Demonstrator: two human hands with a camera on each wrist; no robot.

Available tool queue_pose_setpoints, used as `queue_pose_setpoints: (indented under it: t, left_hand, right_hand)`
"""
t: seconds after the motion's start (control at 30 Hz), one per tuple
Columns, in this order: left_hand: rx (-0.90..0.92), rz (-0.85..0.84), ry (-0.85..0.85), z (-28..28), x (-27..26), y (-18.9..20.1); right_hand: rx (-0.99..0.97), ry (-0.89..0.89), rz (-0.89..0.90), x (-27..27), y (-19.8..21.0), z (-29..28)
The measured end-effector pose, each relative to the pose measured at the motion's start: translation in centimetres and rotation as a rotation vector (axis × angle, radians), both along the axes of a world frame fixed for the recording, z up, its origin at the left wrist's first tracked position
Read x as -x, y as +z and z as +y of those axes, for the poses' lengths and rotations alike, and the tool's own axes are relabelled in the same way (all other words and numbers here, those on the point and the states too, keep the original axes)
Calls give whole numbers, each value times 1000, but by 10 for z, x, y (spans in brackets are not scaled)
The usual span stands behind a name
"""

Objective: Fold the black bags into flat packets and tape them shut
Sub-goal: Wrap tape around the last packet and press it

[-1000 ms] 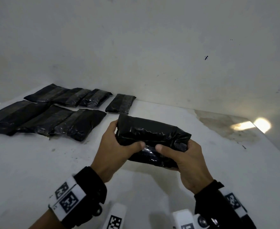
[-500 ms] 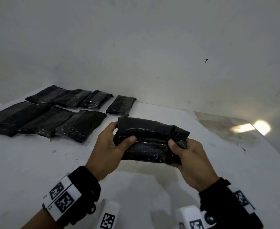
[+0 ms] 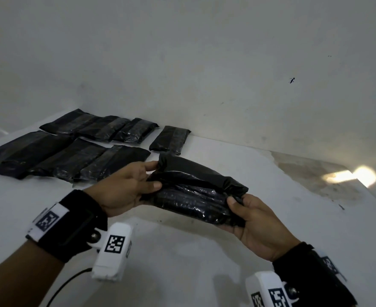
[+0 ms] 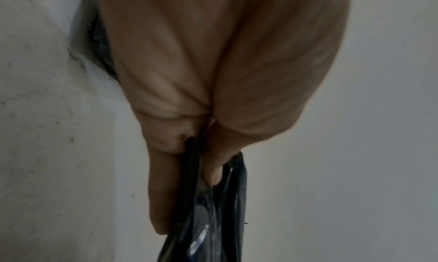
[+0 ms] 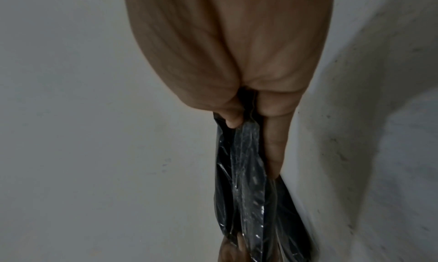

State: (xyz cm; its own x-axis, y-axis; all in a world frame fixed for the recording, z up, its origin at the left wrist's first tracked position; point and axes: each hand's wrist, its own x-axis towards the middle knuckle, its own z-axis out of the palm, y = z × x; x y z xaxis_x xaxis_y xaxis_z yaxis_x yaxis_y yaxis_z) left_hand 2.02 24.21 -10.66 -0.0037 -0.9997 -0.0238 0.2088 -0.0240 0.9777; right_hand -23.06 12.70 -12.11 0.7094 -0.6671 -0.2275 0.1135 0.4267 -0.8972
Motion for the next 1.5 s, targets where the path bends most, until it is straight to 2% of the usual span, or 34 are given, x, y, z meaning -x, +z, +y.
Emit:
queue_pose_setpoints:
  t: [0.13, 0.2, 0.27, 0.47, 0.6, 0.7, 0.8, 0.97, 1.03, 1.13, 1.2, 1.33, 1.5]
  left_hand:
    - [-98, -33, 235, -16, -5, -5]
    - [-148, -32, 424, -25, -13, -10]
    - [-185, -93, 541, -36, -24, -16]
    - [-235, -517, 677, -77, -56, -38]
    - [-234, -770, 681, -103, -63, -44]
    - [-249, -866, 710, -114, -66, -44]
    - [-252, -944, 683, -111, -64, -38]
    - [-41, -1201, 695, -82, -26, -16]
    - [-44, -1266, 583, -69, -4, -13]
    - [-248, -1344, 210, -58, 17, -18]
    - [-355, -1433, 63, -58, 20, -23]
    - [-383, -1499, 62, -59, 11, -24]
    - [-411, -1430, 25, -68, -11, -24]
  right_hand:
    - [13, -27, 84, -13, -2, -6]
    - [36, -71, 201, -22, -5, -8]
    - [70, -95, 335, -31, -8, -5]
    - [214, 8, 544, -57, -18, 6]
    - [392, 130, 627, -61, -15, 6]
    - [497, 239, 685, -56, -11, 2]
    - [635, 283, 727, -47, -11, -3]
    - [1124, 61, 917, -47, -16, -15]
    - [1233, 86, 925, -52, -18, -16]
    - [1229, 283, 727, -60, -19, -19]
    - [1219, 397, 635, -63, -20, -20]
    - [1221, 403, 636, -59, -26, -23]
    - [1232, 429, 840, -41, -33, -29]
